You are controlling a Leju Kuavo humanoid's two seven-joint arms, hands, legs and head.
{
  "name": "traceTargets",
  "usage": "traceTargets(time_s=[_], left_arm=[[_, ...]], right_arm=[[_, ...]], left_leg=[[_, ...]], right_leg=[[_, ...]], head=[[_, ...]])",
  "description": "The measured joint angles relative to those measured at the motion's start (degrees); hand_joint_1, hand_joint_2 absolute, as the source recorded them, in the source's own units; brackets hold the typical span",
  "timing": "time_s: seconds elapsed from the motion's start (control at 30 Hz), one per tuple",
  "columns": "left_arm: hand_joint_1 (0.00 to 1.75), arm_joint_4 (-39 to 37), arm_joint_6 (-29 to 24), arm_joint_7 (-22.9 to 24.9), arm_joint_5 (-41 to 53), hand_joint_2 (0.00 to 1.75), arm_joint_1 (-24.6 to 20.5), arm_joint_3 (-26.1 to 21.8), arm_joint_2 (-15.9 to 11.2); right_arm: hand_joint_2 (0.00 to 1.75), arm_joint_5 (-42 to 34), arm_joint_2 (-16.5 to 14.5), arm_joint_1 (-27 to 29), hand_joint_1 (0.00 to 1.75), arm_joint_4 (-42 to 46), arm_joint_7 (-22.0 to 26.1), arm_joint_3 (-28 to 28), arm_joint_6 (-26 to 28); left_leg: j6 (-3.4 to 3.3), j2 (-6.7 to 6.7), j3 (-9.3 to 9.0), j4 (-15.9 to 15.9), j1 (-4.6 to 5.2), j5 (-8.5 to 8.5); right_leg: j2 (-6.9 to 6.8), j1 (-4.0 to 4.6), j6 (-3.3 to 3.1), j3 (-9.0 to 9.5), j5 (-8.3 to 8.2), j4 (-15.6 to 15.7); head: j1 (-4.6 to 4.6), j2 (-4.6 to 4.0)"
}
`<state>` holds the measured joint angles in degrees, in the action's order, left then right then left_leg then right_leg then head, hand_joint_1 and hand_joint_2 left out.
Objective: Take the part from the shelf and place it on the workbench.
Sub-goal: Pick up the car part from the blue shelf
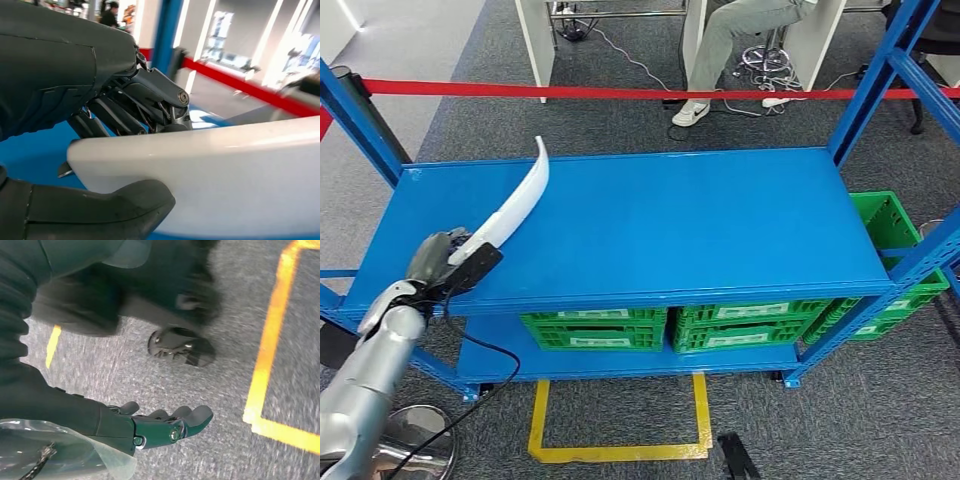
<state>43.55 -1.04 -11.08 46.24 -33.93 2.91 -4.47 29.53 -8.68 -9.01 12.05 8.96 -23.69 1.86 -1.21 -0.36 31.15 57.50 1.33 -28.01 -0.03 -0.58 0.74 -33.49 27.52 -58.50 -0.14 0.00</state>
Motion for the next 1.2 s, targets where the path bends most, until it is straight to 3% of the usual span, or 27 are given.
traceTargets(time_s=[0.1, 0.33, 0.6, 0.77, 0.83, 0.9, 0.93, 0.97, 1.0, 1.1, 1.13, 1.2], left_arm=[[1.75, -0.51, -3.89, -2.43, -1.01, 1.75, -1.11, 2.11, 3.35], [1.75, 7.99, -3.81, -6.32, -7.24, 1.75, 2.53, 6.91, 5.84], [1.75, 27.69, -2.91, -13.08, -16.18, 1.75, 14.99, 11.58, 7.14], [1.75, 37.31, -5.99, -16.29, -17.98, 1.75, 22.46, 14.30, 8.42], [1.75, 39.55, -6.98, -16.95, -17.98, 1.75, 24.44, 15.17, 9.07], [1.75, 40.85, -7.32, -17.37, -18.09, 1.75, 25.90, 15.77, 9.49], [1.75, 41.32, -7.56, -17.71, -18.22, 1.75, 26.66, 15.95, 9.61], [1.75, 41.68, -7.89, -18.16, -18.35, 1.75, 27.44, 16.08, 9.73], [1.75, 42.02, -8.42, -18.71, -18.44, 1.75, 28.29, 16.22, 9.89], [1.75, 43.07, -10.99, -20.86, -18.43, 1.75, 31.12, 16.89, 10.66], [1.75, 43.34, -11.73, -21.63, -18.55, 1.75, 32.04, 17.08, 10.91], [1.75, 43.60, -12.24, -22.95, -19.23, 1.75, 33.52, 17.28, 11.21]], right_arm=[[1.75, -1.42, -0.44, -5.50, 0.00, 0.52, -4.61, -0.62, 0.09], [1.75, -3.39, -0.56, -6.75, 0.00, 0.96, -3.51, -1.58, 1.01], [1.75, -5.56, -1.67, -6.75, 0.00, 1.10, -3.69, -1.92, 3.94], [1.75, -6.93, -2.28, -6.84, 0.00, 1.29, -3.84, -2.15, 5.08], [1.75, -7.19, -2.34, -6.90, 0.00, 1.43, -3.88, -2.29, 5.24], [1.75, -7.49, -2.34, -6.89, 0.00, 1.45, -3.91, -2.43, 5.42], [1.75, -7.75, -2.34, -6.83, 0.00, 1.46, -3.90, -2.50, 5.57], [1.75, -8.13, -2.35, -6.77, 0.00, 1.46, -3.84, -2.62, 5.72], [1.75, -8.65, -2.36, -6.74, 0.00, 1.46, -3.64, -2.79, 5.82], [1.75, -10.59, -2.51, -6.96, 0.00, 1.64, -2.16, -3.43, 5.58], [1.75, -11.18, -2.64, -7.07, 0.00, 1.73, -1.60, -3.62, 5.44], [1.75, -12.78, -2.92, -7.42, 0.00, 1.81, -0.46, -4.19, 5.43]], left_leg=[[-0.07, 0.00, 0.06, 0.05, 0.04, 0.11], [-0.10, 0.09, 0.16, 0.12, 0.04, 0.09], [-0.40, 0.10, 0.33, 0.39, 0.21, -0.20], [-1.33, 0.14, 0.04, -0.34, 0.10, 0.21], [-1.91, 0.24, -0.41, -1.15, -0.24, 0.84], [-2.14, 0.29, -0.46, -1.23, -0.25, 1.08], [-2.13, 0.28, -0.43, -1.20, -0.23, 1.07], [-2.11, 0.27, -0.41, -1.18, -0.22, 1.06], [-2.06, 0.25, -0.40, -1.13, -0.22, 1.02], [-1.46, 0.17, -0.30, -0.70, -0.17, 0.61], [-1.15, 0.16, -0.15, -0.47, -0.09, 0.52], [-0.68, 0.16, 0.19, -0.11, 0.03, 0.57]], right_leg=[[0.00, -0.02, 0.10, 0.00, -0.16, 0.01], [0.16, -0.05, 0.11, -0.10, -0.25, 0.04], [0.17, -0.17, 0.25, -0.15, -0.22, 0.20], [0.06, -0.24, 0.98, -0.21, -0.06, 0.28], [0.06, -0.12, 1.19, -1.71, 2.12, -2.95], [0.07, -0.13, 1.28, -5.09, 5.82, -10.31], [0.07, -0.14, 1.35, -6.75, 7.04, -13.79], [0.05, -0.15, 1.42, -7.65, 7.19, -15.58], [0.04, -0.17, 1.45, -7.56, 6.20, -15.27], [0.03, -0.30, 1.27, -2.11, 0.75, -4.57], [0.09, -0.28, 1.09, -0.55, -0.09, -1.71], [0.25, -0.11, 0.68, 0.48, -0.10, -0.18]], head=[[0.03, 0.00], [0.01, 0.00], [-0.01, 0.00], [0.01, 0.00], [0.15, 0.00], [0.25, 0.00], [0.25, 0.00], [0.23, 0.00], [0.25, 0.00], [0.24, 0.00], [0.21, 0.01], [0.16, 0.01]])
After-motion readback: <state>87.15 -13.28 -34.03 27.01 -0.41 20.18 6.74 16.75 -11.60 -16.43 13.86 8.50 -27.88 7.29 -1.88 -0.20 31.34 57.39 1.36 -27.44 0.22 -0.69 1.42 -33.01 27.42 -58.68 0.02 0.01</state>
